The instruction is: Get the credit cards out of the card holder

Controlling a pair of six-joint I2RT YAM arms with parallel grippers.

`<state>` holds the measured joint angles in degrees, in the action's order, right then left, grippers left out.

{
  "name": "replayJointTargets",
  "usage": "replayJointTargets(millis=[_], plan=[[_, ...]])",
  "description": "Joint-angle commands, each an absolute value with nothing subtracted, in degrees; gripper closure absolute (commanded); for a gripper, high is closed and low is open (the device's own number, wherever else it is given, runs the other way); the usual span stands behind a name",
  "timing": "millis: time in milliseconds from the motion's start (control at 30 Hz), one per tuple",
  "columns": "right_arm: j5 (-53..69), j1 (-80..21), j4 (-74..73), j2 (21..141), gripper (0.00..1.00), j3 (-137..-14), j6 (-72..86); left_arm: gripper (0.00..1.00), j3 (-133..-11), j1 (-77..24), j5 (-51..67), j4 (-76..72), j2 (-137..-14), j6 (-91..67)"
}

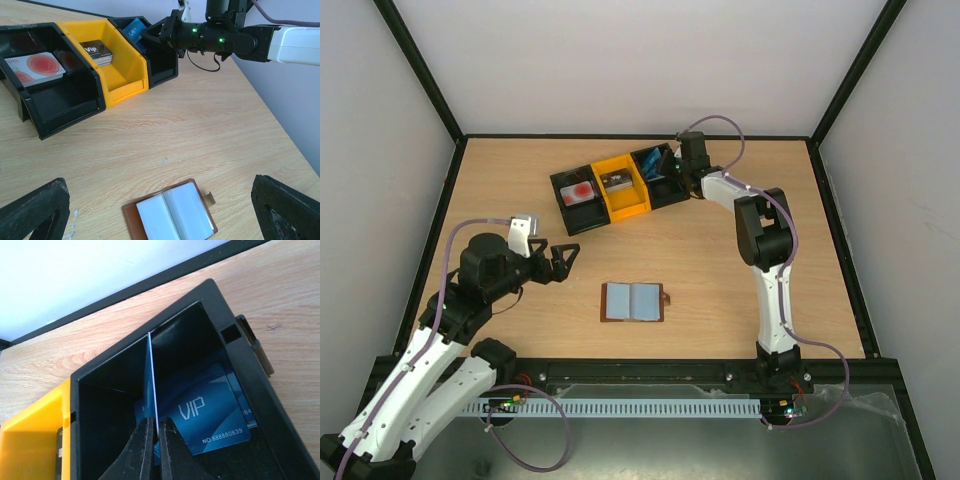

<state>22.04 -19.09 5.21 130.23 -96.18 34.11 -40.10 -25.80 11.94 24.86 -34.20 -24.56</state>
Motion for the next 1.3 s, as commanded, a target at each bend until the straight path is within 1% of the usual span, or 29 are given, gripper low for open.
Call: replayJointTargets(millis=[0,167,367,467,667,767,933,1000,1167,1267], plan=[[21.0,-19.1,2.8,132.1,0.95,-98.6,34.4,0.00,-40.2,-25.6,11.9,24.8,-34.0,-23.6],[19.6,-19.1,2.7,132.4,0.94,-98.8,34.6,0.00,-40.1,-25.6,11.9,24.6,-34.1,-23.6],[18.6,-19.1,2.4,132.4,0.90,-99.6,34.4,0.00,-40.2,-25.6,12.1,24.6,-34.3,-23.5],[18.2,-19.1,1.8,132.4,0.86,-99.9,34.3,0.00,-40.1,-25.6,12.1,24.5,-34.6,-23.5],[16.1,-19.1,0.2,131.8,0.83,-100.2,34.3,0.00,-40.3,-25.6,12.3,24.7,-35.3,-23.4],[14.3,-19.1,-1.9,131.3,0.79,-101.1,34.5,0.00,-40.5,-25.5,12.2,25.0,-35.3,-23.4],[11.1,-19.1,-6.1,130.7,0.70,-102.9,34.2,0.00,-40.8,-25.6,11.0,25.7,-35.2,-24.2],[10.3,-19.1,-6.8,130.1,0.68,-102.9,33.8,0.00,-41.1,-25.6,10.5,26.2,-35.1,-24.5],[11.3,-19.1,-7.9,127.4,0.66,-101.7,33.6,0.00,-41.2,-25.6,9.2,26.7,-34.8,-26.2],[12.4,-19.1,-8.1,123.9,0.66,-99.2,34.2,0.00,-41.4,-25.6,10.3,26.4,-35.5,-27.3]])
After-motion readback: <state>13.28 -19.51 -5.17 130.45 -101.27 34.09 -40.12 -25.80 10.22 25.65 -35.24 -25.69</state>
